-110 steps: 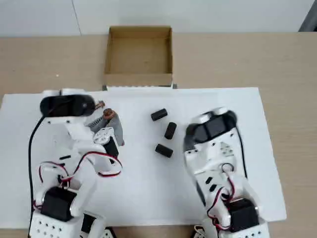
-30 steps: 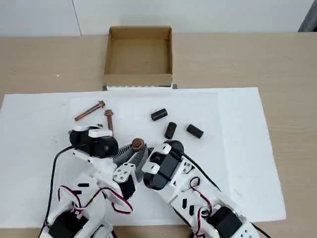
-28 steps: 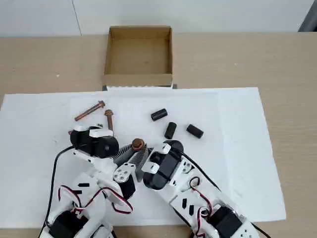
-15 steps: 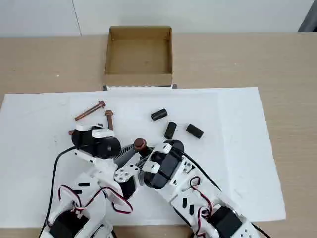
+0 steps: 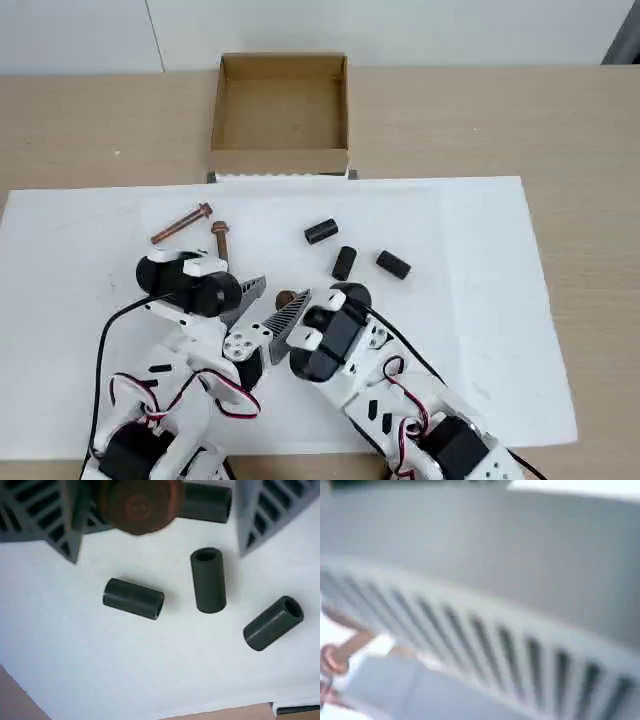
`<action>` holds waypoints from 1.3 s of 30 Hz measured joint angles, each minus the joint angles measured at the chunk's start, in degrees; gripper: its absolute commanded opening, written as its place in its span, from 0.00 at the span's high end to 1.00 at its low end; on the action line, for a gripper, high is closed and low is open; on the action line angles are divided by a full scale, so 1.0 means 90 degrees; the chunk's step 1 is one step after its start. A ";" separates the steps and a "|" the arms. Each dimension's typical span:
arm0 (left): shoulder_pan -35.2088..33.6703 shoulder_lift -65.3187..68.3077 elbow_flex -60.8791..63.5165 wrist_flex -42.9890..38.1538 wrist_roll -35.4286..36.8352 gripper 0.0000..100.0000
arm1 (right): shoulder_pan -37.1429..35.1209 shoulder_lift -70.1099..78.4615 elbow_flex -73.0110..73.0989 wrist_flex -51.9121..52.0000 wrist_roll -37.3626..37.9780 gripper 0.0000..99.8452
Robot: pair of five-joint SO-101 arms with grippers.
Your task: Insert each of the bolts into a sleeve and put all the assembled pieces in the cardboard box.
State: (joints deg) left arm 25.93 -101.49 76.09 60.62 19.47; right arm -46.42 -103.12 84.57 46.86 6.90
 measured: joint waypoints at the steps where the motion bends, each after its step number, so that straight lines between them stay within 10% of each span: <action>1: 0.0000 0.0000 -0.0010 0.0000 0.0000 0.81 | 0.0000 0.0000 0.0000 0.0000 0.0000 1.00; 16: -0.0068 -0.0029 -0.1006 0.0000 -0.0029 0.99 | 0.0674 0.0000 0.0244 0.0000 0.0000 1.00; 27: -0.2579 -0.0039 0.0098 0.0000 -0.1094 0.99 | 0.2491 0.0010 0.0547 0.0547 -0.0781 1.00; 39: -0.3223 0.0010 0.1836 -0.0186 -0.1621 0.99 | 0.2657 0.0088 -0.0205 0.0928 -0.1495 1.00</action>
State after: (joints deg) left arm -3.08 -101.41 92.62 58.95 4.88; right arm -22.51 -102.33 82.73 55.21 -6.55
